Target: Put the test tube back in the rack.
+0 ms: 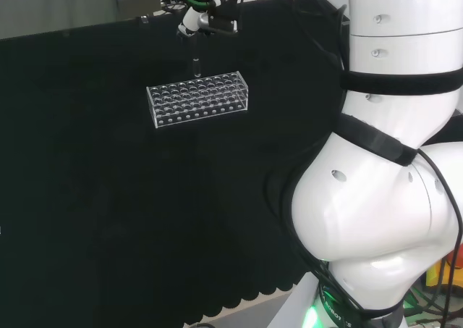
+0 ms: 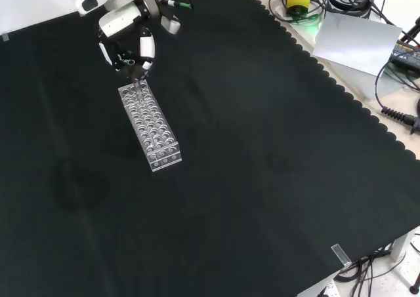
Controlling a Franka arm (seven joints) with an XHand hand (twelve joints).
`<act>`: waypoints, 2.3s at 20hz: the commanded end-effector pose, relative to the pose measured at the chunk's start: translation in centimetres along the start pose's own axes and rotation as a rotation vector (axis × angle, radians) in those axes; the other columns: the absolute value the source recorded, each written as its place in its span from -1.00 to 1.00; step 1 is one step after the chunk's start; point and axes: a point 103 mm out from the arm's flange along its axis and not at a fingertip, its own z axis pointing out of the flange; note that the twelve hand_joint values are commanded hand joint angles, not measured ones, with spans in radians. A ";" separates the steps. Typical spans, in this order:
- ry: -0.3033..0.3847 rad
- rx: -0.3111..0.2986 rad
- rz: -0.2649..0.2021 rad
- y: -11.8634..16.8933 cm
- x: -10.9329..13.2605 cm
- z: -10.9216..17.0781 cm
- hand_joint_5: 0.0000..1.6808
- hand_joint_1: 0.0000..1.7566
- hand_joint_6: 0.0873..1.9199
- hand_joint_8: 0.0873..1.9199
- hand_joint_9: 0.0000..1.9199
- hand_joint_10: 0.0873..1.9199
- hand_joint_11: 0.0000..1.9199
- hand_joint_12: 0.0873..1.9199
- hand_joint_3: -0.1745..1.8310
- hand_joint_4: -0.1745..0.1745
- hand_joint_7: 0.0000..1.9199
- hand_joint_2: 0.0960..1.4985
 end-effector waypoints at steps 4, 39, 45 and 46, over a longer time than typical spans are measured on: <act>0.000 0.018 -0.013 -0.3 0.0 0.4 0.78 0.41 -0.82 -0.79 0.88 -0.89 0.36 -0.09 -0.13 -1.00 0.95 -0.32; 0.011 0.071 -0.038 -0.7 0.6 2.2 0.78 0.41 -0.82 -0.79 0.88 -0.89 0.36 -0.09 -0.13 -1.00 0.95 -0.32; 0.005 0.066 -0.040 -0.6 0.8 2.5 0.78 0.41 -0.82 -0.79 0.88 -0.89 0.36 -0.09 -0.13 -1.00 0.95 -0.32; -0.002 0.065 -0.036 -0.6 0.9 2.6 0.78 0.41 -0.82 -0.79 0.88 -0.89 0.36 -0.09 -0.13 -1.00 0.95 -0.32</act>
